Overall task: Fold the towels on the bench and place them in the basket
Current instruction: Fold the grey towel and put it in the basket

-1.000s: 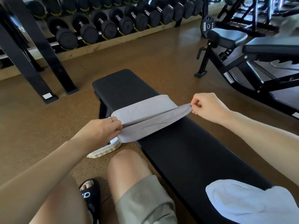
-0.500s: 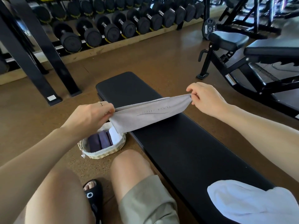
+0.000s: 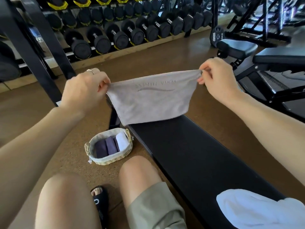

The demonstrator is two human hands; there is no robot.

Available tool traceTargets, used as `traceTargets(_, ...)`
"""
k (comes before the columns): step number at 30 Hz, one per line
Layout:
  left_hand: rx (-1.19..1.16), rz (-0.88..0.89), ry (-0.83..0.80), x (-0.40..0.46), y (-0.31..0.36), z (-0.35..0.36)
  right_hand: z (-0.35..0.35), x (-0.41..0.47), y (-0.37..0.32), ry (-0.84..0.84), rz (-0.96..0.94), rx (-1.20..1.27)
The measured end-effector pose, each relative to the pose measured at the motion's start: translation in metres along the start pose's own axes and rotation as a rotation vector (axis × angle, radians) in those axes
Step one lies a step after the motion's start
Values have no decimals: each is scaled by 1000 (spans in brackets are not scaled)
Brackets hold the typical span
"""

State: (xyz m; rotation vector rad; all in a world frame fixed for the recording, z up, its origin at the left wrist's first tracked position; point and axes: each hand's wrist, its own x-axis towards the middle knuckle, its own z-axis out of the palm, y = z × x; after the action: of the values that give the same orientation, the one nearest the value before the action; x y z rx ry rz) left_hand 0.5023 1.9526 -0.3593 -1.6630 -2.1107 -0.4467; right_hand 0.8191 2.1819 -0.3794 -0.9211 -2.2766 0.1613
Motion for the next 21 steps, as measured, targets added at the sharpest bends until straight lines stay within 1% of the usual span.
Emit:
traceTargets(2,55,22,-54,3,1,-1,2,4,-1,-48,-21,-43)
traceTargets(3,56,29,-70,5,3,-1,2,5,-1,-41,-16,-42)
traceTargets(6,60,31,-25,14,3,-6,-4,12,-1,59,-14,-27)
traceTargets(9,73,17,18,27,-3,-14,-8,18,0,61,-35,-61)
traceTargets(13,94,78,-8,37,-6,-9,-5,25,4,112,-11,-67)
traceTargets(16,92,99,-7,45,-8,-3,1,28,14,71,25,-43)
traceTargets(21,97,67,-41,66,-14,17,18,46,26,-14,79,24)
